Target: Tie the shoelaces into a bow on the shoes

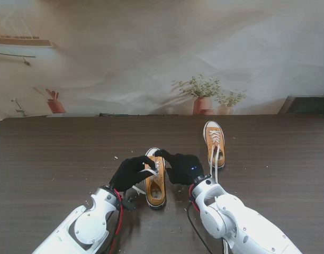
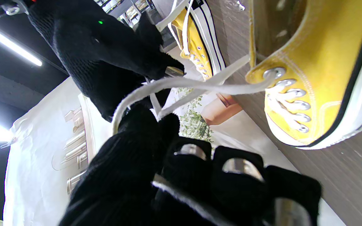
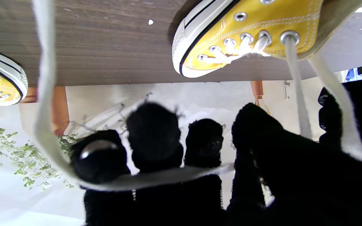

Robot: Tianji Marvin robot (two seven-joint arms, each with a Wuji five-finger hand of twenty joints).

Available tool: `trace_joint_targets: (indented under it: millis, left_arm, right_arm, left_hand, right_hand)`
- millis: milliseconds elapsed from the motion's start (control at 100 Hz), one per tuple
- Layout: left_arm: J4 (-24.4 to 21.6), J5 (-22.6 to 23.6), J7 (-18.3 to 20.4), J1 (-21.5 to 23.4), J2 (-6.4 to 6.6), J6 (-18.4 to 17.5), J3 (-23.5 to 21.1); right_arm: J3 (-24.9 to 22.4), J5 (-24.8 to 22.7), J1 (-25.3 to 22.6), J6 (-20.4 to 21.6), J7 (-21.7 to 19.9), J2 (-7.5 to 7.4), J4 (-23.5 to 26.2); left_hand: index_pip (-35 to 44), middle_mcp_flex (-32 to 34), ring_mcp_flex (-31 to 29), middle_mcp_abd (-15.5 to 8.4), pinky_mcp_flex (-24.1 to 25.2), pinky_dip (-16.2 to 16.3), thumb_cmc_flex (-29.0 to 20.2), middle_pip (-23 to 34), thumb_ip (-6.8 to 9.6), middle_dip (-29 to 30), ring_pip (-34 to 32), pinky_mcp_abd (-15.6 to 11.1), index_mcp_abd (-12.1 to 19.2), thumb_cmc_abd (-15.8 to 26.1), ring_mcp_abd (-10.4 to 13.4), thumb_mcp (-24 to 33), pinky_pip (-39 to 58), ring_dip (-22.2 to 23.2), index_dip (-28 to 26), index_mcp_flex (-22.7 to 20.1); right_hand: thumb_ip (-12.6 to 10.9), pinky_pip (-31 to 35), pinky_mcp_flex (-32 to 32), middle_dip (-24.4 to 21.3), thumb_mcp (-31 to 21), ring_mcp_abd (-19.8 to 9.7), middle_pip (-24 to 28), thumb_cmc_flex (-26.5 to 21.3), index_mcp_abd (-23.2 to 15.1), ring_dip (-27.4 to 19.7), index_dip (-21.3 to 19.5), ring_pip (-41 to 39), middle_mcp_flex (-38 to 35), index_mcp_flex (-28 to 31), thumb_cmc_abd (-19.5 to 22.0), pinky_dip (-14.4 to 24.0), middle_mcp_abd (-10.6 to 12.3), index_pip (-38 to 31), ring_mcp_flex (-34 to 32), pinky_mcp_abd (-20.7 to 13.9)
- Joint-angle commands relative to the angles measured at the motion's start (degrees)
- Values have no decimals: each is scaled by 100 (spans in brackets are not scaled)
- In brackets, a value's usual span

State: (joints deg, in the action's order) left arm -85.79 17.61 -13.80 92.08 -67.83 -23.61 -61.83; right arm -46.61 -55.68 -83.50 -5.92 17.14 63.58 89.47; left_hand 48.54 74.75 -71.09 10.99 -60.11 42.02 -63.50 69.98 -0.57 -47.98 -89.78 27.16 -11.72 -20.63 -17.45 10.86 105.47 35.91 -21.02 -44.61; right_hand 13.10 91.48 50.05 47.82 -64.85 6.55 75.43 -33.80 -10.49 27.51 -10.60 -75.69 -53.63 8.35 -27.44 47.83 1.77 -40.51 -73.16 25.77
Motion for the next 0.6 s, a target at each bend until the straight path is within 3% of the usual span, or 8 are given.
trace_joint_targets:
  millis: [0, 90, 200, 230, 360, 420, 470, 590]
  left_arm:
    - [-74, 24, 116, 46, 18, -20, -2]
    - [-82, 21, 136, 65, 26, -42, -15]
    - [-93, 28, 134, 95, 28, -54, -27]
    - [-98, 28, 134, 103, 29, -54, -30]
    - [-143, 68, 126, 157, 37, -50, -76]
    - [-174, 125, 78, 192, 35, -47, -113]
    - [-203, 208, 19, 225, 34, -38, -151]
    - [-278, 543, -123, 323, 54, 16, -283]
  right_arm:
    - [-3, 11, 26, -16, 3, 35, -54]
    - [7, 73, 43, 24, 77, 57, -110]
    - [1, 149, 46, 77, 104, 72, -145]
    - [-4, 153, 40, 80, 97, 71, -142]
    - [-25, 189, 11, 137, 133, 77, -161]
    - [-60, 215, -28, 183, 108, 72, -138]
    - [-106, 232, -71, 229, 51, 60, -94]
    - [-262, 268, -197, 342, -74, 34, 38]
  left_hand:
    - [168, 265, -155, 308, -217, -48, -245, -99, -35, -128, -185, -1278, 358, 154, -100, -188, 1451, 126, -115, -187]
    - [163, 265, -155, 308, -217, -49, -247, -100, -34, -131, -185, -1278, 360, 156, -100, -191, 1451, 127, -110, -186]
    - [160, 265, -155, 308, -216, -51, -250, -102, -33, -135, -185, -1278, 367, 156, -100, -196, 1451, 127, -105, -186]
    - [158, 265, -155, 308, -216, -51, -249, -103, -33, -136, -185, -1278, 371, 154, -100, -198, 1451, 128, -103, -186]
    - [99, 250, -155, 256, -216, -97, -227, -111, -35, -147, -161, -1326, 493, 176, -59, -225, 1447, 120, -55, -142]
    - [13, 247, -156, 210, -220, -131, -227, -114, -28, -162, -156, -1381, 586, 196, -55, -244, 1450, 121, 12, -86]
    - [-167, 244, -165, 196, -221, -155, -232, -119, -13, -178, -160, -1416, 638, 214, 188, -264, 1451, 113, 170, -15]
    - [-1783, 225, -166, 104, -230, -202, -152, -135, 43, -236, -182, -1545, 389, 284, 248, -302, 1451, 98, 673, 330]
  right_hand:
    - [268, -269, -455, -306, 139, 186, -136, -203, 457, -193, 467, 355, 510, -330, -136, 110, -144, 778, 196, -13]
    - [334, -931, -1257, -834, 189, 278, -509, -189, 481, -187, 1109, 1124, 1241, -210, -187, -37, -322, 2064, 885, -77]
    - [291, -1508, -1868, -1369, 187, 328, -972, -144, 444, -202, 1030, 1894, 1721, 35, -113, -332, -444, 3551, 1443, -156]
    - [268, -1558, -1921, -1478, 213, 309, -1017, -144, 436, -194, 745, 2010, 1793, 137, -82, -396, -439, 4102, 1506, -182]
    - [148, -1898, -2208, -1832, 136, 332, -1368, -11, 409, -316, 601, 2438, 1981, 104, -13, -558, -466, 4278, 1791, -223]
    - [-269, -2155, -2463, -1973, 25, 368, -1584, 255, 356, -398, 666, 2828, 2263, 118, 155, -701, -496, 4301, 2069, -259]
    - [-539, -2379, -2679, -2065, 25, 388, -1870, 389, 304, -481, 661, 3166, 2524, 117, 209, -828, -556, 4278, 2319, -314]
    - [-566, -3155, -3265, -2433, 20, 560, -2629, 568, -32, -819, 74, 4307, 3160, 94, 142, -1382, -717, 4131, 2955, -449]
